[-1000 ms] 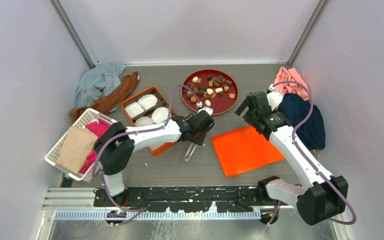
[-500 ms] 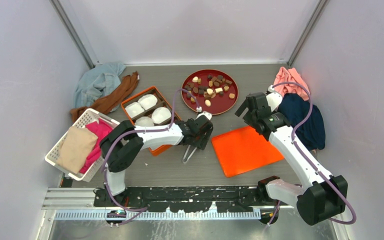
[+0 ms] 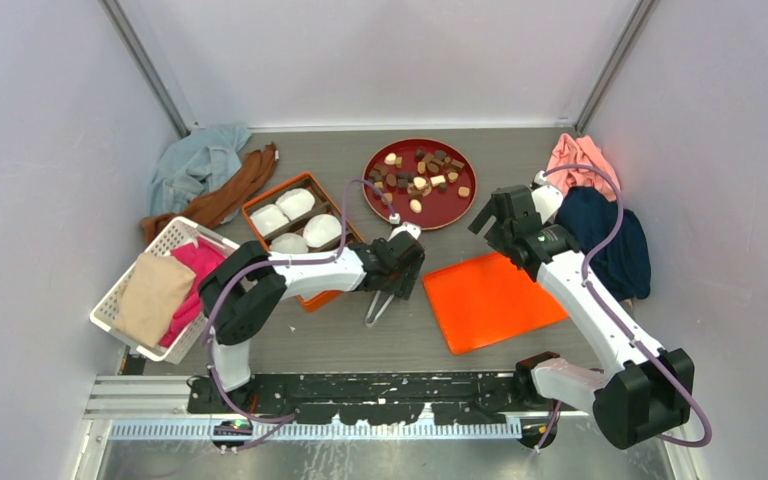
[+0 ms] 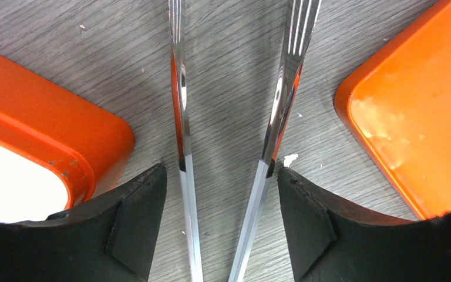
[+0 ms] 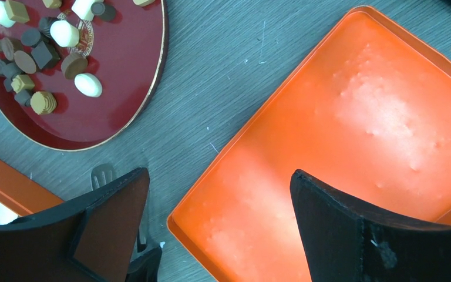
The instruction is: Pack the chocolate
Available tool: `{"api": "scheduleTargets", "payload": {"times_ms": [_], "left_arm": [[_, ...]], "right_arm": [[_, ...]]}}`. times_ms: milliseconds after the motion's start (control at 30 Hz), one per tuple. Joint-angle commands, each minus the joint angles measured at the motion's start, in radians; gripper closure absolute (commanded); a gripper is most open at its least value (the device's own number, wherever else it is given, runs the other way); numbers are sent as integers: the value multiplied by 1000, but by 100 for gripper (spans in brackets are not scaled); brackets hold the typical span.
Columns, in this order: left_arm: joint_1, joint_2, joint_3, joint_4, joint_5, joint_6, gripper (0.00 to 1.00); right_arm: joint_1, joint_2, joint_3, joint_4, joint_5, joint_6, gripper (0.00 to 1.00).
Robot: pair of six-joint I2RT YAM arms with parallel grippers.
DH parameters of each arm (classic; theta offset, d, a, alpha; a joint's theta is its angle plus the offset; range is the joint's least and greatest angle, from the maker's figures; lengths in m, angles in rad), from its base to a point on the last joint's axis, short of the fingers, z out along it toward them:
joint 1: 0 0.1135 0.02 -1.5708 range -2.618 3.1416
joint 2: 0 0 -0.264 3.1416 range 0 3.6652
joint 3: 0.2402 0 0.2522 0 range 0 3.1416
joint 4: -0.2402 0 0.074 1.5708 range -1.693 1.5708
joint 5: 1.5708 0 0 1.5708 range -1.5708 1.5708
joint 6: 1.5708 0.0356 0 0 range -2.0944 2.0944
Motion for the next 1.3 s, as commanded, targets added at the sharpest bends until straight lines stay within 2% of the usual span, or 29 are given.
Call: {"api": "scheduleTargets", "payload": {"times_ms": [0, 233, 400, 467, 533, 633, 1033, 1067, 1100, 1167, 1233, 1267], "left_arm": [[-4, 0, 15, -75, -29, -25, 31], [-4, -28, -29, -39, 17, 5, 32], [1, -3, -6, -53, 36, 11, 58], [1, -3, -2, -61, 39, 10, 62], [1, -11, -8, -61, 43, 8, 59], [1, -22, -20, -70, 44, 2, 45], [2, -25, -48, -64, 80, 8, 44], [1, -26, -48, -62, 81, 9, 46], [1, -25, -46, -61, 80, 10, 53], [2, -22, -36, -68, 79, 12, 78], [3, -22, -21, -82, 72, 16, 95], [3, -25, -12, -95, 68, 23, 99]], "right_arm": [[-6, 2, 2, 40, -6, 8, 5], [-5, 0, -3, 45, -9, 11, 5], [-5, 3, 0, 47, -14, 14, 5], [-5, 1, 2, 46, -14, 14, 5], [-6, -1, 2, 45, -13, 15, 5], [-6, -2, 0, 45, -12, 14, 5], [-7, 2, -1, 54, -25, 21, 5], [-6, 2, -1, 54, -25, 21, 5], [-6, 2, -1, 54, -24, 22, 5], [-7, 3, -1, 56, -24, 23, 5], [-5, 3, -1, 55, -24, 23, 5], [-6, 2, -1, 56, -24, 23, 5]]}}
